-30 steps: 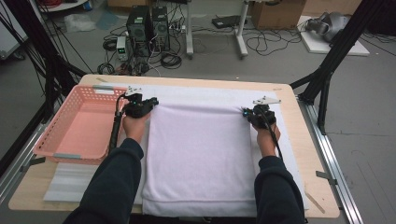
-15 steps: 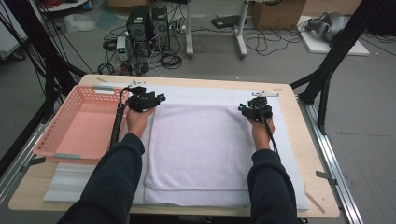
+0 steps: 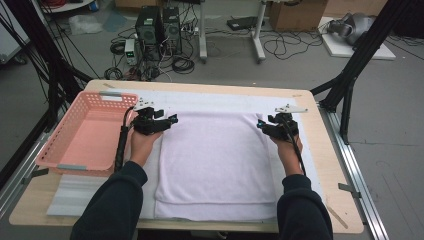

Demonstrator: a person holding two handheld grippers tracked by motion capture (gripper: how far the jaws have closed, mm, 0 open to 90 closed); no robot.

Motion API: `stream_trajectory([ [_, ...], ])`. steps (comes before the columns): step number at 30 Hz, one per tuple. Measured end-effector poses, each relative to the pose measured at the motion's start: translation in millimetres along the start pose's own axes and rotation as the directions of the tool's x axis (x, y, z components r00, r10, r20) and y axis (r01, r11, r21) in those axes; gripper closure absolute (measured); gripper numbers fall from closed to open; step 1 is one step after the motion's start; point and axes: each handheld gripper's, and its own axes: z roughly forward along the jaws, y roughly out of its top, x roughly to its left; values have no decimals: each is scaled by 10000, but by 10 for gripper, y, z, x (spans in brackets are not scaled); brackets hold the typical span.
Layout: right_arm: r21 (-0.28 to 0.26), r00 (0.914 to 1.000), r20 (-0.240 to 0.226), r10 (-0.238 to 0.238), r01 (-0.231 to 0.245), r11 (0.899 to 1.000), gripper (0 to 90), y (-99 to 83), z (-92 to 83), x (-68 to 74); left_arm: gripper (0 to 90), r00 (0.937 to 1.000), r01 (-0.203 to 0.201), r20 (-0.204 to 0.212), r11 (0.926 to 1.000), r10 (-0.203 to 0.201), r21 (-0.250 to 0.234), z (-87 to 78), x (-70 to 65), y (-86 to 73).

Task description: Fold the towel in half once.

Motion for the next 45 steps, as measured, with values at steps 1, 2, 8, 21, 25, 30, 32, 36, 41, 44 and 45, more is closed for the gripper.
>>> stream_trajectory([
  [1, 32, 9999, -92, -41, 41, 10000, 502, -18, -39, 18, 332, 10000, -16, 92, 10000, 17, -66, -31, -25, -26],
  [2, 56, 9998, -139, -132, 132, 9999, 502, -39, -81, 37, 327, 9997, -42, 238, 10000, 43, -39, -64, -47, -52],
  [8, 138, 9986, -483, -229, 236, 9996, 478, -198, -376, 160, 302, 9966, -354, 749, 9992, 338, 206, -262, -215, -239],
  [21, 292, 9980, -613, -156, 174, 9994, 533, -910, -1015, 518, 347, 9847, -1078, 1453, 9912, 959, 765, -863, -578, -731],
  [25, 225, 9973, -725, -139, 155, 9996, 585, -1061, -1210, 600, 335, 9843, -1073, 1482, 9915, 954, 740, -1068, -583, -849],
  [30, 337, 9966, -776, -293, 320, 9989, 611, -1211, -1368, 741, 396, 9834, -1153, 1503, 9894, 1012, 885, -1270, -596, -965],
  [32, 331, 9963, -786, -356, 383, 9987, 612, -1272, -1404, 790, 421, 9836, -1061, 1564, 9895, 900, 983, -1314, -604, -994],
  [36, 181, 9952, -917, -344, 363, 9992, 612, -1298, -1484, 875, 495, 9827, -1055, 1646, 9873, 851, 1192, -1383, -615, -1049],
  [41, 321, 9934, -981, -586, 621, 9976, 628, -1363, -1568, 926, 544, 9846, -979, 1598, 9811, 711, 1668, -1445, -659, -1164],
  [44, 345, 9947, -948, -405, 440, 9984, 637, -1400, -1598, 893, 560, 9839, -1175, 1543, 9771, 903, 1774, -1495, -694, -1197],
  [45, 395, 9948, -956, -339, 378, 9985, 637, -1409, -1599, 889, 568, 9835, -1211, 1551, 9755, 929, 1836, -1499, -703, -1216],
])
